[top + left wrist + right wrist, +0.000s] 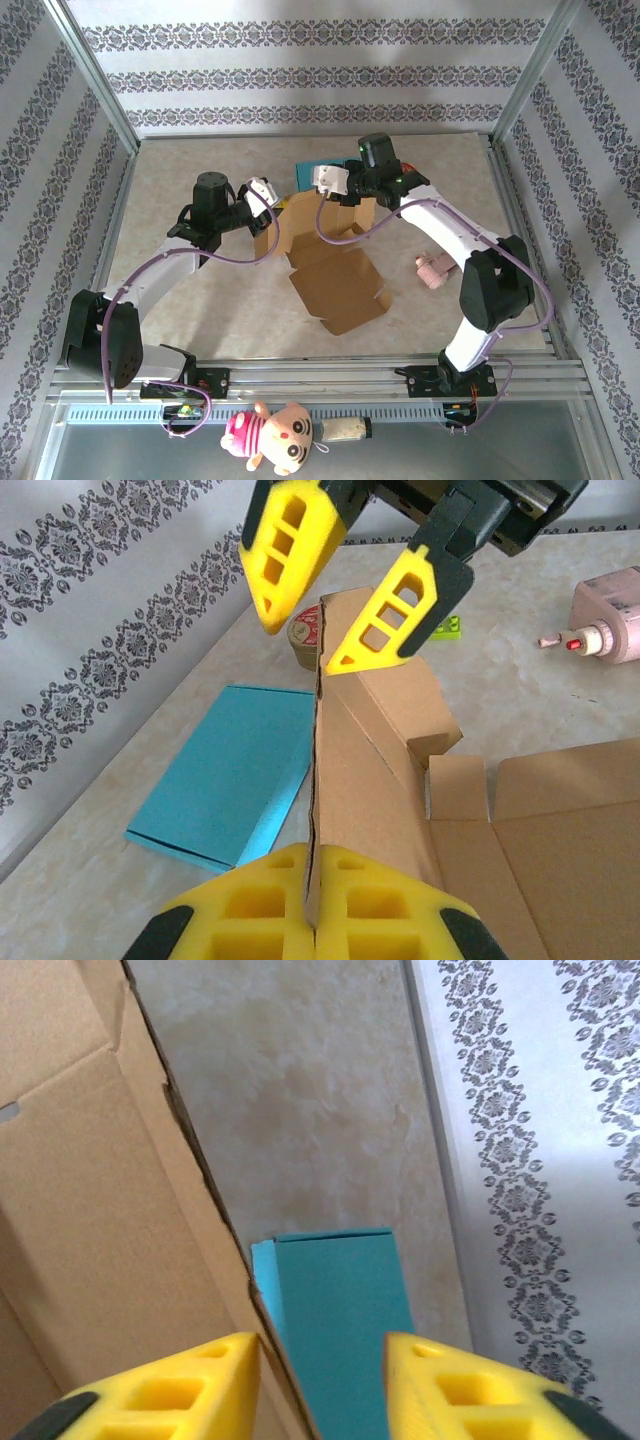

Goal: Fold the paper box

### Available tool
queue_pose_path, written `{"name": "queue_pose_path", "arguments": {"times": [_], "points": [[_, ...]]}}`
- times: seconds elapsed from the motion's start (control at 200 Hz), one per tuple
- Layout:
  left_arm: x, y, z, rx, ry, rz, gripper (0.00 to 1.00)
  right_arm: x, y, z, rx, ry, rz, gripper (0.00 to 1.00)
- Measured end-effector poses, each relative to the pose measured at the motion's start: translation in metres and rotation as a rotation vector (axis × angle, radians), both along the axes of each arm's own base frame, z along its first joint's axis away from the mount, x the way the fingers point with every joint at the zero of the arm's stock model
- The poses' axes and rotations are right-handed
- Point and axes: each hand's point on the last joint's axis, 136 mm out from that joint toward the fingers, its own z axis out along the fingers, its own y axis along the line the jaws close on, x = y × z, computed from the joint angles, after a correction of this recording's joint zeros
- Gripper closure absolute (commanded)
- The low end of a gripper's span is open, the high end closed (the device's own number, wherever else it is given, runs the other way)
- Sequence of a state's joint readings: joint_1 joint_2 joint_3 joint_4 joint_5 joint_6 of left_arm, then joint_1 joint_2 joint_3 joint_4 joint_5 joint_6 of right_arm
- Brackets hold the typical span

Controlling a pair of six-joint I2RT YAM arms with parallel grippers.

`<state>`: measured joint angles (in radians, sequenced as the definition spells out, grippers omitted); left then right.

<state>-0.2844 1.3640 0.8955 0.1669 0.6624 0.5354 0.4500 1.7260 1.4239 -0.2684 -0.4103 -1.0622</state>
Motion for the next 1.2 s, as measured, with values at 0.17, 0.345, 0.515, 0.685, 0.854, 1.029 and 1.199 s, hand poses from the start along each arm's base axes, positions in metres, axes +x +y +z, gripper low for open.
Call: {"name": "queue_pose_path", "arguments": {"times": [0.17,0.345,0.515,0.685,0.854,1.029,1.199], "points": [[0.003,0.002,0.0,0.015,-0.011,0.022,1.0,-0.005,0.003,-0.009,-0.012,0.036,0.012,0.92],[0.008,0.007,0.003,0.003,-0.002,0.075,0.66,-0.008,0.01,-0.011,-0.052,0.012,-0.019,0.92],[0.004,0.006,0.03,-0.174,0.057,0.194,0.3,-0.013,0.021,-0.002,-0.107,-0.138,-0.108,0.92],[0.006,0.034,0.052,-0.518,0.256,0.465,0.24,0.0,0.018,0.012,-0.14,-0.315,-0.254,0.92],[0.012,0.057,0.037,-0.819,0.565,0.72,0.34,0.007,0.009,-0.01,-0.236,-0.438,-0.338,0.91],[0.021,0.056,0.003,-1.006,0.804,0.846,0.37,0.02,0.013,-0.038,-0.326,-0.554,-0.377,0.89],[0.039,0.056,-0.034,-1.084,0.94,0.926,0.4,0.025,0.016,-0.046,-0.344,-0.629,-0.398,0.89]]}}
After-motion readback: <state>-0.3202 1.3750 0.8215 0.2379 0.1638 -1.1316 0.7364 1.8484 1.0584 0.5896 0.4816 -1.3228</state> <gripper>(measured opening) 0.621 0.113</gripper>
